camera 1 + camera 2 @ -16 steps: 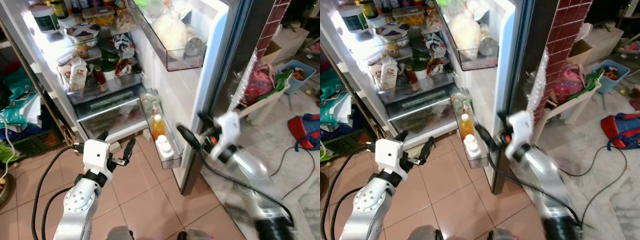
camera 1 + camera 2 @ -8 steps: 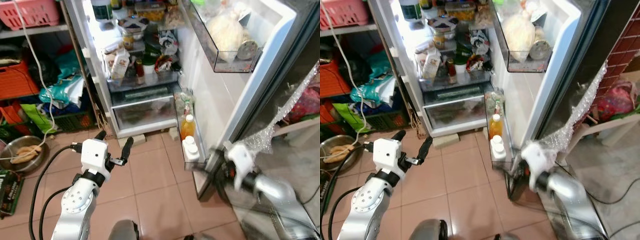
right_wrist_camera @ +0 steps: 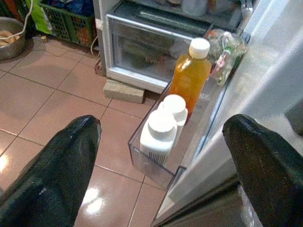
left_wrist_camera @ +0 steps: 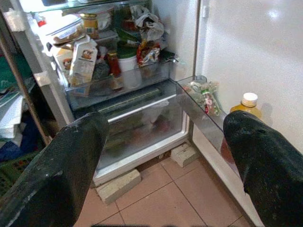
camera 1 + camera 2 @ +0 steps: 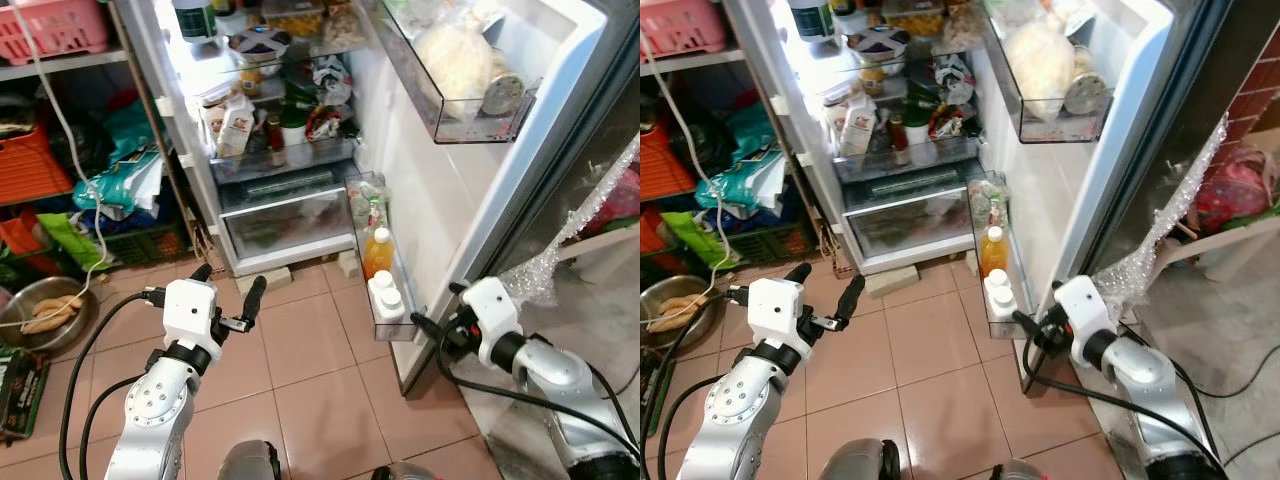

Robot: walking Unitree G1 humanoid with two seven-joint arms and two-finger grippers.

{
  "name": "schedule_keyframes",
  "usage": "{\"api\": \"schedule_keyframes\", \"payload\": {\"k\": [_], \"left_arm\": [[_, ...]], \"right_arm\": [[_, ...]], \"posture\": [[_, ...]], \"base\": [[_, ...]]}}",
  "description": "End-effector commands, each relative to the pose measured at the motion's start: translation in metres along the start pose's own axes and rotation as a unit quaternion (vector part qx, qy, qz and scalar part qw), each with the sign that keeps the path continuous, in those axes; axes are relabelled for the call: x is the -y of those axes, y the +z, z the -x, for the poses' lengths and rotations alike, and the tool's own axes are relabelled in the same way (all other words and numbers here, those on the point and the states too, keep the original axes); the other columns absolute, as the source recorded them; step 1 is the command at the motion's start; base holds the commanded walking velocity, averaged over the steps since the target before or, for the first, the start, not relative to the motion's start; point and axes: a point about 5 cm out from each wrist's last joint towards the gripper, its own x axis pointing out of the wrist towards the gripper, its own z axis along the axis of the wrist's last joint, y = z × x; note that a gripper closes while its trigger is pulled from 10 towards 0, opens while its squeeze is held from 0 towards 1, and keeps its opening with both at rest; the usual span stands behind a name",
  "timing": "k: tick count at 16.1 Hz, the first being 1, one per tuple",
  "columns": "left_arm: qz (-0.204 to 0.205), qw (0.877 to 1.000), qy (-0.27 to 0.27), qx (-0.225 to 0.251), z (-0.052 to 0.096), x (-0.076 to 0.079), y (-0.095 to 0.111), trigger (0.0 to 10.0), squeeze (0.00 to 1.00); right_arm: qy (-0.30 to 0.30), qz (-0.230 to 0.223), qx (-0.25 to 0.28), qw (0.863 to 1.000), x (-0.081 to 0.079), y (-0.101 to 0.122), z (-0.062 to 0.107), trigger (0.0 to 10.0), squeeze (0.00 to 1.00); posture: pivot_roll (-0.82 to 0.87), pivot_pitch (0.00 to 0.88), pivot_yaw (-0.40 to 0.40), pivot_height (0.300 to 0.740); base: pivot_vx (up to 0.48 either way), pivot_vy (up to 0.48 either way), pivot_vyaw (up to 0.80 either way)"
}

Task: Restocking fridge

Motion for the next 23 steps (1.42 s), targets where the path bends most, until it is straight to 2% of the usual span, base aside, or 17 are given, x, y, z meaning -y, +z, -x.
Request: {"api": "schedule_keyframes", "payload": {"k": [1,2,4,5,7,10,12,13,14,16,17,18,20,22,23], "left_arm": [[-0.004,1.0,0.005,-0.001,0.001,-0.002,0.001,10.0,0.0],[-0.005,1.0,0.004,-0.002,0.0,-0.002,0.001,10.0,0.0],[-0.006,1.0,0.003,-0.002,0.0,-0.001,0.001,10.0,0.0],[-0.003,1.0,0.004,-0.003,0.0,-0.001,0.001,10.0,0.0],[-0.002,1.0,0.005,-0.003,-0.001,-0.001,0.0,10.0,0.0],[-0.002,1.0,0.008,-0.002,-0.001,-0.002,0.001,10.0,0.0],[-0.001,1.0,0.009,-0.001,-0.002,-0.002,0.001,10.0,0.0],[-0.002,1.0,0.009,-0.001,-0.002,-0.002,0.001,10.0,0.0],[-0.003,1.0,0.007,-0.001,-0.002,-0.002,0.001,10.0,0.0],[-0.003,1.0,0.006,-0.001,-0.003,-0.002,0.001,10.0,0.0],[-0.003,1.0,0.006,-0.001,-0.003,-0.002,0.001,10.0,0.0],[0.009,1.0,-0.022,-0.002,-0.003,0.004,0.001,10.0,0.0],[-0.001,0.999,-0.037,0.001,-0.003,0.008,0.002,10.0,0.0],[-0.01,1.0,-0.008,0.002,-0.004,0.004,0.002,10.0,0.0],[-0.007,1.0,0.003,-0.002,-0.004,0.001,0.001,10.0,0.0]], "right_arm": [[0.011,0.001,-0.005,1.0,-0.003,-0.002,0.003,10.0,0.0],[0.01,0.008,-0.02,1.0,-0.003,-0.006,0.005,10.0,0.0],[-0.032,0.033,-0.045,0.998,0.009,-0.012,0.006,10.0,0.0],[-0.086,0.05,-0.05,0.994,0.023,-0.01,0.005,10.0,0.0],[-0.159,0.052,-0.033,0.985,0.042,0.003,0.001,10.0,0.0],[-0.152,0.049,-0.017,0.987,0.041,0.014,-0.009,10.0,0.0],[-0.156,0.031,0.006,0.987,0.041,0.02,-0.015,10.0,0.0],[-0.154,0.007,0.043,0.987,0.04,0.031,-0.021,10.0,0.0],[-0.128,-0.031,0.092,0.987,0.032,0.048,-0.029,10.0,0.0],[-0.077,-0.055,0.12,0.988,0.021,0.057,-0.032,10.0,0.0],[-0.061,-0.056,0.125,0.989,0.017,0.058,-0.031,10.0,0.0],[-0.003,-0.068,0.136,0.988,0.004,0.06,-0.03,10.0,0.0],[0.055,-0.096,0.139,0.984,-0.006,0.059,-0.027,10.0,0.0],[0.117,-0.119,0.146,0.975,-0.016,0.06,-0.021,10.0,0.0],[0.129,-0.121,0.152,0.972,-0.018,0.062,-0.02,10.0,0.0]], "posture": [[0.07,0.06,0.026,0.74],[0.07,0.061,0.028,0.74],[0.07,0.062,0.029,0.74],[0.07,0.062,0.027,0.74],[0.07,0.061,0.025,0.74],[0.08,0.057,0.02,0.74],[0.08,0.055,0.021,0.74],[0.08,0.053,0.022,0.74],[0.08,0.051,0.023,0.74],[0.08,0.05,0.022,0.74],[0.08,0.049,0.022,0.74],[0.08,0.048,0.02,0.74],[0.08,0.048,0.021,0.74],[0.08,0.048,0.023,0.74],[0.08,0.048,0.024,0.74]], "base": [[0.0,-0.3,0.0],[0.0,-0.285,0.0],[0.0,-0.281,0.0],[0.0,0.0,0.0],[0.0,0.0,0.0],[0.0,0.0,0.0],[0.0,0.0,0.0],[0.0,0.0,0.0],[0.0,0.0,0.0],[0.0,0.0,0.0],[0.0,0.0,0.0],[0.0,0.0,0.0],[0.0,0.0,0.0],[0.0,0.0,0.0],[0.0,0.0,0.0]]}}
